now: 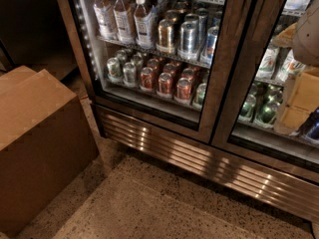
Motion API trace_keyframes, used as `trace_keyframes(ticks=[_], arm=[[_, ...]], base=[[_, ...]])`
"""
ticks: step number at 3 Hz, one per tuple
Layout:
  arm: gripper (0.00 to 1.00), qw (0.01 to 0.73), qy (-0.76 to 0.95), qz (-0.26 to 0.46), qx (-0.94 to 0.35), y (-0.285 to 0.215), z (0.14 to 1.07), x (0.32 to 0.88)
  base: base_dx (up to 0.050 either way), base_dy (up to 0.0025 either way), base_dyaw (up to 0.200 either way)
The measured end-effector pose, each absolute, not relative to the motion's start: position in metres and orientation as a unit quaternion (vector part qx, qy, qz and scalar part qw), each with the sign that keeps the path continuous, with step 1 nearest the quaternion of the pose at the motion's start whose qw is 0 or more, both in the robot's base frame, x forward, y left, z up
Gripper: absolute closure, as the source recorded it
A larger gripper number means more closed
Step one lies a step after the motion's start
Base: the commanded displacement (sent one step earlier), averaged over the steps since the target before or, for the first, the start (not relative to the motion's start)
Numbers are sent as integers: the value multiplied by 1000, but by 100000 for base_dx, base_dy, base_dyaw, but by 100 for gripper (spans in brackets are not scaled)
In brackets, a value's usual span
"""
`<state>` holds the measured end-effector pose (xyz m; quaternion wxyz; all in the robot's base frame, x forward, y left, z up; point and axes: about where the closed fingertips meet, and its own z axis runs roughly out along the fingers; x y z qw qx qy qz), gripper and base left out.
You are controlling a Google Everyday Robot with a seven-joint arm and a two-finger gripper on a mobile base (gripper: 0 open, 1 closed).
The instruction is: Open left fridge door
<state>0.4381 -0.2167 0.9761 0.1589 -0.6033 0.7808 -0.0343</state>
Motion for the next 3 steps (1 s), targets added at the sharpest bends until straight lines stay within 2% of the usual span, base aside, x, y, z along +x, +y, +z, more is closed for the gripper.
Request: trace_keyframes(ticks=[1, 3], arm=[[0, 159, 781, -34, -603, -217, 976, 438], [0, 159, 781, -34, -603, -217, 976, 438]], base=[[3050, 0, 2], [4691, 4, -138]])
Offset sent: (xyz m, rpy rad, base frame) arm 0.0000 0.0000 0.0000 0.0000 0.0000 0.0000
